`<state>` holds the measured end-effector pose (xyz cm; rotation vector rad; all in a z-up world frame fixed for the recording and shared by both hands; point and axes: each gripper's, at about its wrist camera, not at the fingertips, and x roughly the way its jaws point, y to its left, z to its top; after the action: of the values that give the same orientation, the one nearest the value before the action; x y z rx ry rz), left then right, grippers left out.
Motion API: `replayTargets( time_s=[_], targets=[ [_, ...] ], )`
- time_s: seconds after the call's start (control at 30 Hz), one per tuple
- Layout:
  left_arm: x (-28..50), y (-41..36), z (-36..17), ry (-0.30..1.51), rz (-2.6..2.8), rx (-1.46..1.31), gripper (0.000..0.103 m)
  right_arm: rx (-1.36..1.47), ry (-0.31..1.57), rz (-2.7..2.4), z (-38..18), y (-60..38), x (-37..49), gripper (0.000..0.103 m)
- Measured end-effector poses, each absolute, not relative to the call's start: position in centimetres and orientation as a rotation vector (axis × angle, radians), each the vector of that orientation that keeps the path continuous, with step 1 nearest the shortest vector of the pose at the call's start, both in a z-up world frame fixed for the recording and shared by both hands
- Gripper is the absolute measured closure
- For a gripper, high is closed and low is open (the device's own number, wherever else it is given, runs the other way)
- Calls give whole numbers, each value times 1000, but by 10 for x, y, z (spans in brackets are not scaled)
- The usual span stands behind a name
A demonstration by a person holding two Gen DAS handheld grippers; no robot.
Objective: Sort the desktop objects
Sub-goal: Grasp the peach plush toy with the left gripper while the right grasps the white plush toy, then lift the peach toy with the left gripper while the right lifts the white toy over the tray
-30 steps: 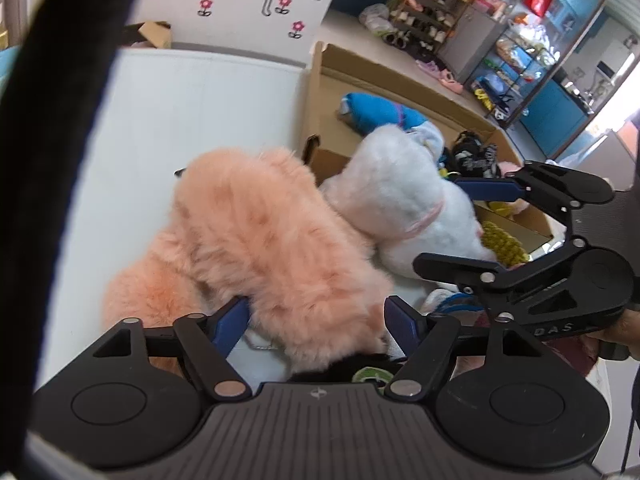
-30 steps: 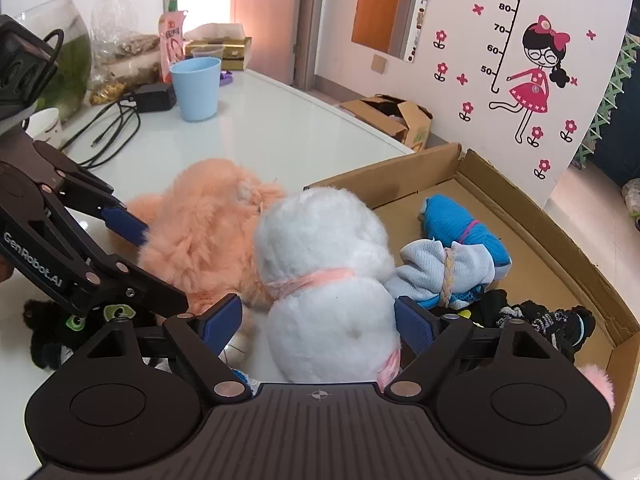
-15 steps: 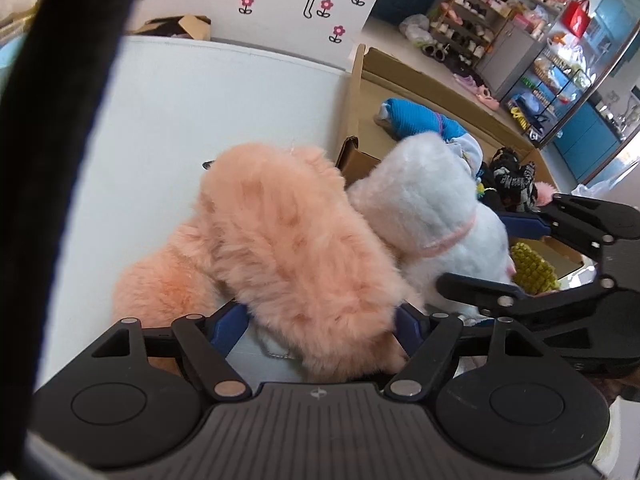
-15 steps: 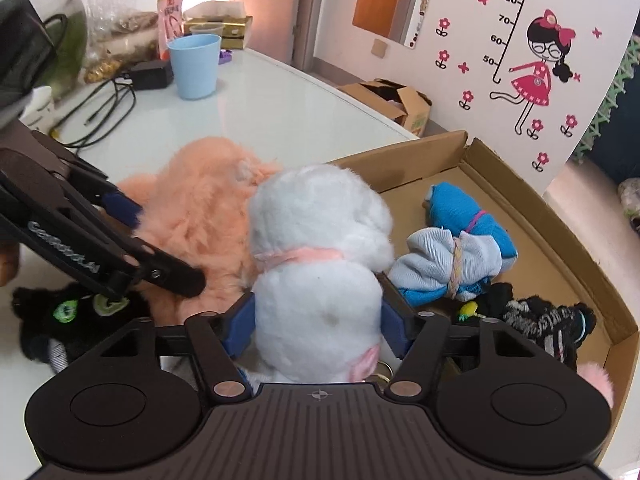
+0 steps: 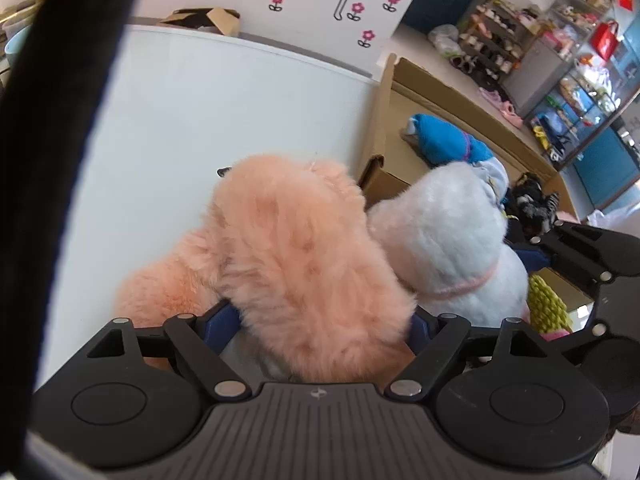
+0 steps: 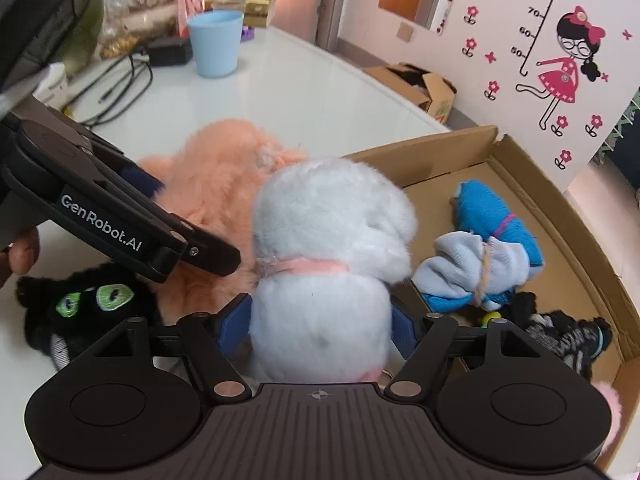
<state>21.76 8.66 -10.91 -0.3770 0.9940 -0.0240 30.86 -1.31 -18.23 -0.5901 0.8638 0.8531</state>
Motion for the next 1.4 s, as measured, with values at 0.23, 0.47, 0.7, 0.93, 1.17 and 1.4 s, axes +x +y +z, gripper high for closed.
replayTargets(
  time_s=[0.23, 0.47, 0.7, 0.93, 1.17, 1.4],
  targets=[
    [216, 71, -110, 950, -4, -251, 43, -510, 878, 846, -185, -21, 313, 33],
    [216, 72, -104, 952, -13, -353, 56, -410, 832, 848, -171, -37, 310, 34],
    [201, 67, -86, 886, -86, -332, 64, -291, 799, 851, -152, -55, 311, 34],
    [190, 70, -67, 823, -97, -295, 65, -194, 738, 851, -123, -73, 302, 34],
    [187, 68, -34, 742, -114, -248, 65, -119, 666, 829, -82, -94, 293, 34],
    [203, 43, -2, 662, -141, -193, 65, -89, 602, 794, -40, -116, 285, 33]
  ],
)
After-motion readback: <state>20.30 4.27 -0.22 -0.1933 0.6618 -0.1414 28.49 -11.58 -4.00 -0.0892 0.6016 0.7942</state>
